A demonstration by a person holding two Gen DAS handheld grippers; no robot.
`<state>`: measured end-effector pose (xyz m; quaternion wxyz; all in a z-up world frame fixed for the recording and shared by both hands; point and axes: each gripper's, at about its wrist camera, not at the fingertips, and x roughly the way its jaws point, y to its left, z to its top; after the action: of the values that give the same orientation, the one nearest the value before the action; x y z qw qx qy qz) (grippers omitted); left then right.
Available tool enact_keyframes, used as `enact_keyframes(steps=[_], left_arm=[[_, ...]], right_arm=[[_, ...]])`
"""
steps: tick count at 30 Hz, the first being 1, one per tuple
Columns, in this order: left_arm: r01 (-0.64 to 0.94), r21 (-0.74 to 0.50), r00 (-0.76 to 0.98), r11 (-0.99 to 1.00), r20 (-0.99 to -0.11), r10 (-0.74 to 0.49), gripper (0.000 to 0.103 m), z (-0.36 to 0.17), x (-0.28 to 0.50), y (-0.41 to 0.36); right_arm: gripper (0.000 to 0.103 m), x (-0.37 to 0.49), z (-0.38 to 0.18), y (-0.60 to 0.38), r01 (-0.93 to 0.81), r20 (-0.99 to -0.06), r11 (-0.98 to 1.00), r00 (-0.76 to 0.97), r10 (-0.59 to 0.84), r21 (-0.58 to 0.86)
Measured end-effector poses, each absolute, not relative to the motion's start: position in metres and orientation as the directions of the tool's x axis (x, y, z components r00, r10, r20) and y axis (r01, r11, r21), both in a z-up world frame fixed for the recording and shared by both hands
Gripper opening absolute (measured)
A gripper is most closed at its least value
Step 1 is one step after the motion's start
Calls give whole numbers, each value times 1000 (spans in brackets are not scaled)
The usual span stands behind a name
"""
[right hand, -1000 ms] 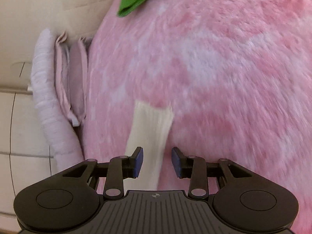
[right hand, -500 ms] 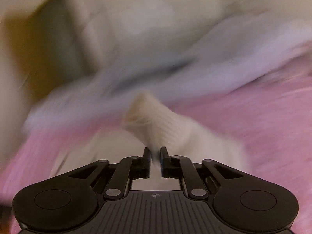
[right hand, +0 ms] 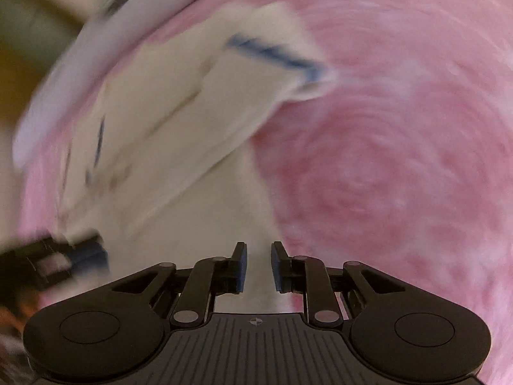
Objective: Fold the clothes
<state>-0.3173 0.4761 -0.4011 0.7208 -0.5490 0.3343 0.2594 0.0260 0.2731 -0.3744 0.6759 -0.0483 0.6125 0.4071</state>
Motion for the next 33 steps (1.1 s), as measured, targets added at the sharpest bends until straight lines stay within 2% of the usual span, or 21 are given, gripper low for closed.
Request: enact_keyframes(steps=[3,5,6,8,10,14,18,20,22,25,31,33], left_arm=[[-741,-619,642,261,-767,4,29,-412,-292,478],[-730,-617,649,294,-760,16,26,-412,-277,479],[-714,-615,656,335,-755,12,6,-407,-269,480],[-675,-607,669,419,-743,1,4,-397,-251,481],[-609,-582,710,539,-703,43,4,-366,-241,483],[-501,-465,805,730,-559,196,4,-278,-251,498],[-556,-243,784,795,-472,403,4,-226,-293,524],[-615,-177,720,769,-524,455,4,-237,-311,548],[-683,-131,622,719,-620,478,4,-269,-324,575],[-733,-121,535,670,-711,457,4,-313,-335,598],[-743,-87,517,664,-705,486,4,-329,-342,606],[-740,-61,496,669,-722,482,8,-336,-345,608]], right_arm=[[21,47,-370,261,-534,-884,752,18,467,387],[21,47,-371,256,-502,-881,769,30,473,396],[22,47,-373,255,-486,-879,774,23,476,406],[22,51,-377,250,-464,-883,783,2,469,415],[22,49,-383,241,-463,-892,791,-2,451,401],[22,43,-384,241,-473,-896,795,26,444,381],[22,44,-382,234,-473,-898,794,15,440,381],[22,46,-382,234,-469,-898,795,12,440,383],[22,46,-383,235,-469,-899,798,17,437,379],[23,43,-383,239,-486,-904,798,33,425,357],[27,36,-383,246,-541,-914,781,51,402,313],[28,35,-383,249,-550,-918,779,55,394,301]])
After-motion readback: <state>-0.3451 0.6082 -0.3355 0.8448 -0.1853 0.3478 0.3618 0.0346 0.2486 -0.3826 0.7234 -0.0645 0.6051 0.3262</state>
